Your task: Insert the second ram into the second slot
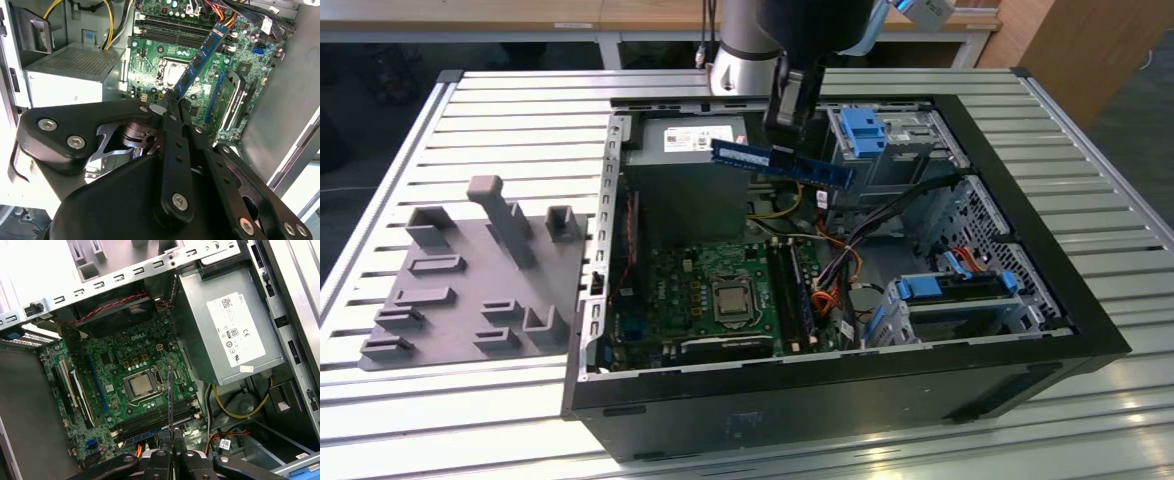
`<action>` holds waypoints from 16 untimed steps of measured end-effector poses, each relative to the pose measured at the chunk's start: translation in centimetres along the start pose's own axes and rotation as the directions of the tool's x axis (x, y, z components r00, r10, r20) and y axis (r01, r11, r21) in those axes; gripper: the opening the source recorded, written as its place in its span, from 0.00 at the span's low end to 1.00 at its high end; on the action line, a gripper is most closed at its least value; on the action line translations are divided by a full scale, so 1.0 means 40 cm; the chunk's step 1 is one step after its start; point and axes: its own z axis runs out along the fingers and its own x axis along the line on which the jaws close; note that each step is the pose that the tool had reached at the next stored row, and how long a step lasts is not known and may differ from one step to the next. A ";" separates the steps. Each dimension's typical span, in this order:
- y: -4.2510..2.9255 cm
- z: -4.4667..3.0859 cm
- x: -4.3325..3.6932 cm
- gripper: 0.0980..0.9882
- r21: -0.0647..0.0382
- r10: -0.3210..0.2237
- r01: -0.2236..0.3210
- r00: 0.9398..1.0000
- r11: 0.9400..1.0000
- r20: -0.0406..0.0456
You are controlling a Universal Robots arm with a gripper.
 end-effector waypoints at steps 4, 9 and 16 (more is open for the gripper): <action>0.000 0.000 0.000 0.04 0.000 0.028 -0.028 1.000 1.000 0.001; 0.000 0.000 0.000 0.04 0.001 0.054 -0.054 0.999 0.999 0.002; 0.000 0.000 0.000 0.04 0.001 0.081 -0.081 0.997 0.997 0.003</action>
